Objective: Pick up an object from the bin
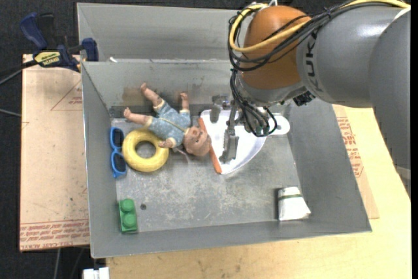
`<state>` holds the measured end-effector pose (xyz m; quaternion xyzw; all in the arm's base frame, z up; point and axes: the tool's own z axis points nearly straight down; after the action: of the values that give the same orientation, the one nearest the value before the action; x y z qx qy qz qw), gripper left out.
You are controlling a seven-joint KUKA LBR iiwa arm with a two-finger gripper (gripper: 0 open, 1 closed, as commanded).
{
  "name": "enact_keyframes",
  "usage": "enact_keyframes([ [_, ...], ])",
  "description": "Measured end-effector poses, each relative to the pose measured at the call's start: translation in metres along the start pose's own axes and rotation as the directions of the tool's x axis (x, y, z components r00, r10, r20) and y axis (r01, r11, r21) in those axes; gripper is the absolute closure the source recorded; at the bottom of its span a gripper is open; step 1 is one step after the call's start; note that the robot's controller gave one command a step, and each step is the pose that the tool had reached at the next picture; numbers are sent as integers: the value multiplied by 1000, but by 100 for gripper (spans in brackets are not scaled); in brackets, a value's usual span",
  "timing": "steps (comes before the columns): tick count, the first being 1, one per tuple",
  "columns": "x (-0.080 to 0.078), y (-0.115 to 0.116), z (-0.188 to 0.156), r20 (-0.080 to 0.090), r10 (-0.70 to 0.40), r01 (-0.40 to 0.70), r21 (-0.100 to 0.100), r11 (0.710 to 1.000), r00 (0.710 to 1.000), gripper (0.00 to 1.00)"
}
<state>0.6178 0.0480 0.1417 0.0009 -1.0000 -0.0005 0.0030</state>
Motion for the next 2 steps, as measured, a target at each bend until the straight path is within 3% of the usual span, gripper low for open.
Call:
enact_keyframes([
  [1, -2, 0, -5, 7, 1, -1, 0, 1000, 1000, 0],
  [2, -14, 11, 35, 12, -37, 37, 0, 999, 999, 0],
])
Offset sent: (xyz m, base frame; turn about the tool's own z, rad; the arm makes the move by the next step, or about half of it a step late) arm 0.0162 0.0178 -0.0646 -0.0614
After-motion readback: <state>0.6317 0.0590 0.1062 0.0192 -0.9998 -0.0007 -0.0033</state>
